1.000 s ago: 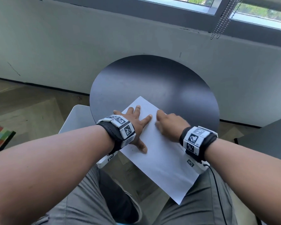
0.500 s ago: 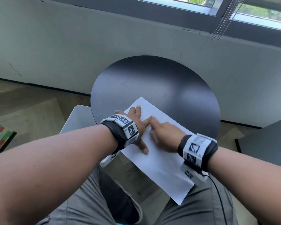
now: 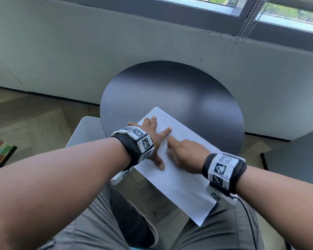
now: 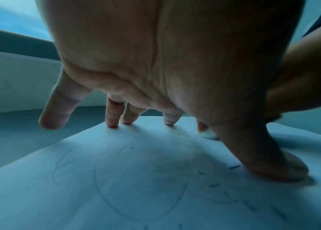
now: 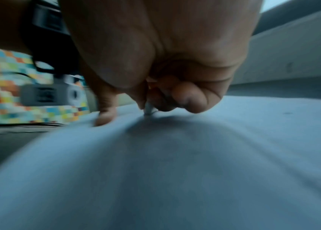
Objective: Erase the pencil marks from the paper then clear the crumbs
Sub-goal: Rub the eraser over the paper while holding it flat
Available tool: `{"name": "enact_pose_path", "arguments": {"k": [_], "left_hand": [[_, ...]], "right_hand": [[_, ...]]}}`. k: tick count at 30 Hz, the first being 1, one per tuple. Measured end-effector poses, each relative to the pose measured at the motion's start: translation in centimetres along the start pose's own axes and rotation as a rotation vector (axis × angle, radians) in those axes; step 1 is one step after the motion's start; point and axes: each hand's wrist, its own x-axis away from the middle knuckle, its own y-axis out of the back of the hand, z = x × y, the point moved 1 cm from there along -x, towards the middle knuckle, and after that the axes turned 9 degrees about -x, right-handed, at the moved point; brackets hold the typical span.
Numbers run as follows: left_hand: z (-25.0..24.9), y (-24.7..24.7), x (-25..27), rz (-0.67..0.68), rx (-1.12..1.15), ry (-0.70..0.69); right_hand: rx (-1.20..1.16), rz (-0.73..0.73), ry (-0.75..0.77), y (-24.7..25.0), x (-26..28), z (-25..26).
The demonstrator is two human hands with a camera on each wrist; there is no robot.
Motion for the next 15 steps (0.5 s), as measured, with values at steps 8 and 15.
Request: {"name": "enact_pose_path", "arguments": {"k": [8,15], "left_hand": [[0.5,-0.7,0.1,-0.004,0.058,-0.003],[0.9,-1.3,0.5,-0.049,0.084,0.001]], "right_hand": [[-0.184,-0.101,-0.161,1.6,-1.9,-0.6],[-0.084,-0.106,-0.097,1.8,-2.1,-1.0]]}}
